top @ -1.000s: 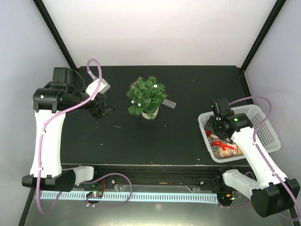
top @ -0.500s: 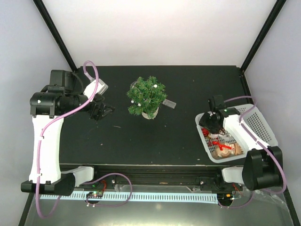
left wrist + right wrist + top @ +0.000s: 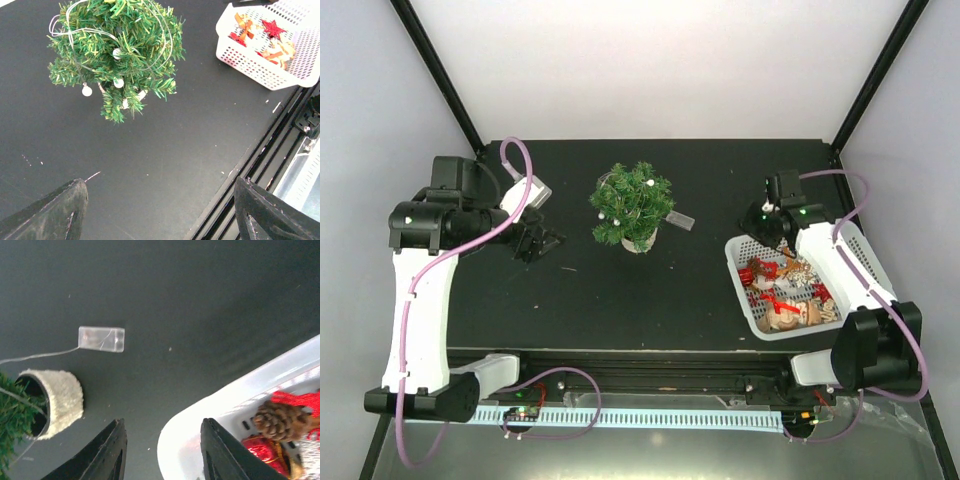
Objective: Decorate the small christmas tree
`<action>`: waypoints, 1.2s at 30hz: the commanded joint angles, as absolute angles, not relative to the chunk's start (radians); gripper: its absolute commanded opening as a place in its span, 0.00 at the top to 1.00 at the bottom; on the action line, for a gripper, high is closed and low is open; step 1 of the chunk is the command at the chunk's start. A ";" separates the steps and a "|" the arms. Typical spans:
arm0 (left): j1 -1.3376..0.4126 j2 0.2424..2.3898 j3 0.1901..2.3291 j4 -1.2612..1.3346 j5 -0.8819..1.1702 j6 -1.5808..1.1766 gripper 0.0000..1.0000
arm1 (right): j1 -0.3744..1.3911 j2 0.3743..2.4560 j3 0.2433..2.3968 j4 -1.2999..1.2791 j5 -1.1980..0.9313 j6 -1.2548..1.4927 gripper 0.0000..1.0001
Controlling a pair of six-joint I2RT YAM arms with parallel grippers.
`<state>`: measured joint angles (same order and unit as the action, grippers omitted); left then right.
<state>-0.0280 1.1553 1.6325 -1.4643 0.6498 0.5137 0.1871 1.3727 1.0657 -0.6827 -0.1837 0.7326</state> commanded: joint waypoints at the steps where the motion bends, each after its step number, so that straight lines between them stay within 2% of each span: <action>1: -0.032 1.160 1.636 -1.449 0.641 0.492 0.20 | 0.183 1.363 1.135 -0.837 -0.011 0.671 0.57; 7: -0.032 1.159 1.626 -1.448 0.635 0.494 0.20 | 0.183 1.319 1.049 -0.857 0.030 0.663 0.57; 14: -0.032 1.174 1.641 -1.457 0.644 0.495 0.20 | 0.178 1.349 0.921 -0.739 -0.078 0.664 0.55; 17: -0.032 1.178 1.646 -1.461 0.649 0.494 0.20 | 0.170 1.360 0.903 -0.698 -0.081 0.659 0.51; 19: -0.032 1.178 1.648 -1.465 0.651 0.493 0.20 | 0.167 1.370 0.902 -0.672 -0.084 0.647 0.46; 20: -0.031 1.177 1.649 -1.467 0.651 0.495 0.19 | 0.165 1.377 0.903 -0.666 -0.080 0.643 0.40; 22: -0.032 1.174 1.647 -1.470 0.651 0.497 0.19 | 0.161 1.391 0.905 -0.657 -0.073 0.640 0.37; 36: -0.032 1.165 1.635 -1.483 0.649 0.505 0.19 | 0.140 1.502 0.881 -0.607 -0.075 0.641 0.41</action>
